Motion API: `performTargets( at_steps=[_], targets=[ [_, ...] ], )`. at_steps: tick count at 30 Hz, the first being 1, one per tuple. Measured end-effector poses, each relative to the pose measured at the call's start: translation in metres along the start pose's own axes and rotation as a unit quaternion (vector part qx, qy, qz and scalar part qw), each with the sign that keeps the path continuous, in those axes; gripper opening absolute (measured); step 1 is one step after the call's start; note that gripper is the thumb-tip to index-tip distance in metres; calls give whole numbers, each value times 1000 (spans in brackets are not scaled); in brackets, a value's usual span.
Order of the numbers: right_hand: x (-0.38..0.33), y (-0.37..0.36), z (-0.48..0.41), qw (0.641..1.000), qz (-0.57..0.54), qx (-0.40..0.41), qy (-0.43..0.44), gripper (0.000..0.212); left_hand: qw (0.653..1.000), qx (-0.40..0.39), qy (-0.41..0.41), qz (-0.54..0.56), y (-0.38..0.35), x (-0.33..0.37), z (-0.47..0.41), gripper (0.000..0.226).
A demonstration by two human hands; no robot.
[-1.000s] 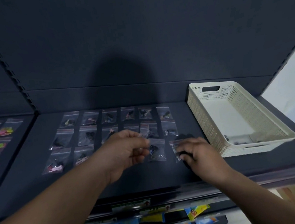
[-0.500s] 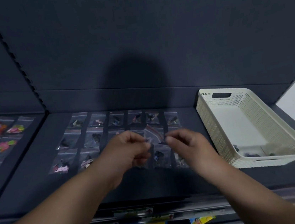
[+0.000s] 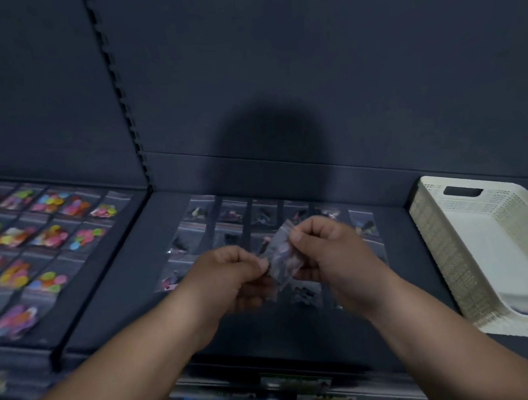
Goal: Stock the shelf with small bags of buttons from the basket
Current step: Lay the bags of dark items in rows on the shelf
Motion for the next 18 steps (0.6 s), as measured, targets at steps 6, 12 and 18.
performTargets(
  at_steps=[6,12,18],
  targets=[
    [-7,-44,-11,998,51,-12,22,22,1000,9,21,3,35,5,12,17],
    [-7,-88,-10,997,35,-69,8,7,999,45,-9,-14,73,11,24,22],
    [12,-119,-2,995,53,-75,-29,19,997,65,14,-34,106,5,38,14]
  ],
)
Point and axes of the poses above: each hand's wrist, its own z-axis away from the middle knuckle, its own y-axis out of the back of the hand, x = y × z, the point moved 7 cm from there along -z, towards the middle knuckle, and after that the axes turned 15 degrees about z, right-handed, at the moved point
